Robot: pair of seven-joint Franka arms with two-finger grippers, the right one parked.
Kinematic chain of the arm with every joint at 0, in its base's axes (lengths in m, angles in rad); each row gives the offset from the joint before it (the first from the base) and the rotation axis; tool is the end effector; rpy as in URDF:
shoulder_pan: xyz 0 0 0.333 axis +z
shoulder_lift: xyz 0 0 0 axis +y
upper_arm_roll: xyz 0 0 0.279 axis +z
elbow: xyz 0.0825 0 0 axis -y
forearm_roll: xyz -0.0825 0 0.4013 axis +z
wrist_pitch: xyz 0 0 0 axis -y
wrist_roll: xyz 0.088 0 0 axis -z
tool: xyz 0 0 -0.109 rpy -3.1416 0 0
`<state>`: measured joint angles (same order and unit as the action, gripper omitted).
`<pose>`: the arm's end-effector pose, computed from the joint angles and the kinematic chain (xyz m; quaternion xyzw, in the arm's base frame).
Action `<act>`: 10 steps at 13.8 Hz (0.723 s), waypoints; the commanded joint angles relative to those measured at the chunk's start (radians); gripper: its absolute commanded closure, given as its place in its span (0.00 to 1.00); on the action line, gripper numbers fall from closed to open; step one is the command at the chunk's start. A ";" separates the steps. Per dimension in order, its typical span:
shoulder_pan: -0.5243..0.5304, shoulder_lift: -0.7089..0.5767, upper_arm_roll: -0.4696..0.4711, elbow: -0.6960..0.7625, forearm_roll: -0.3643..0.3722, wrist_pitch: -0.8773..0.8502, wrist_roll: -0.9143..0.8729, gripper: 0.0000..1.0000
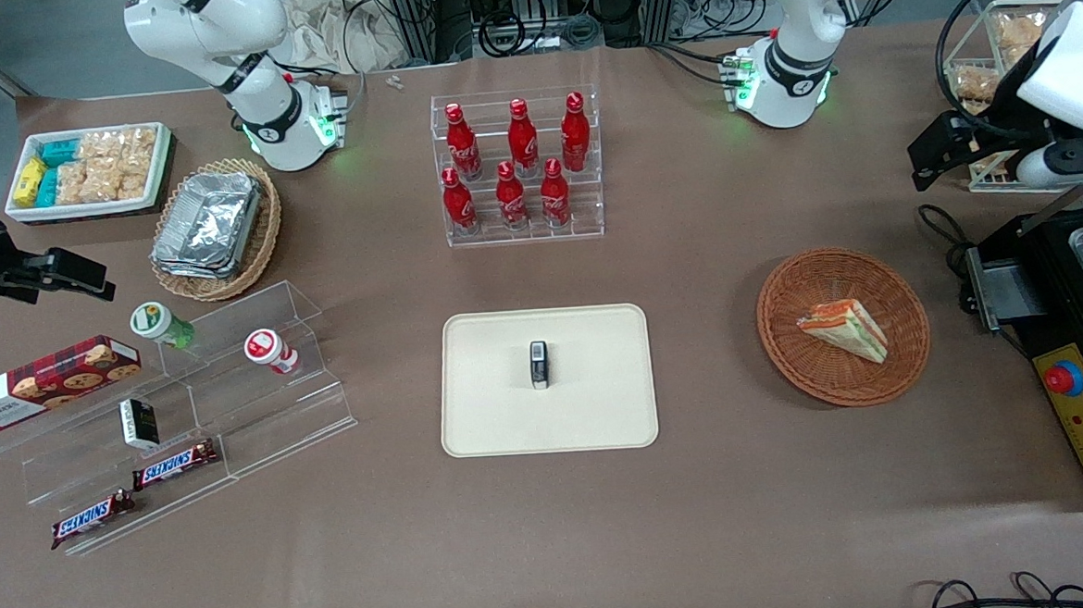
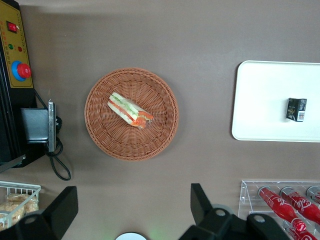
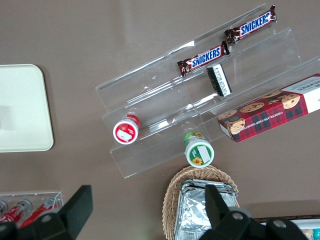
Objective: Place sandwich from basket to tray
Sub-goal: 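Move the left gripper from rest toward the sandwich in the wicker basket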
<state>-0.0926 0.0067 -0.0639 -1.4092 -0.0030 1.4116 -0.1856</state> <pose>0.5488 -0.0868 0.6455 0.9999 0.0143 -0.0024 0.0013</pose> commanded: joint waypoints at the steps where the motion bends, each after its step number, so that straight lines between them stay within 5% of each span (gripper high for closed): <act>1: 0.005 0.009 -0.005 0.021 0.008 -0.042 0.003 0.00; 6: 0.007 0.021 -0.004 0.009 0.011 -0.051 -0.027 0.00; 10: 0.026 0.032 0.004 -0.065 -0.023 -0.014 -0.353 0.00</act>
<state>-0.0862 0.0369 -0.0600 -1.4358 -0.0053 1.3789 -0.4051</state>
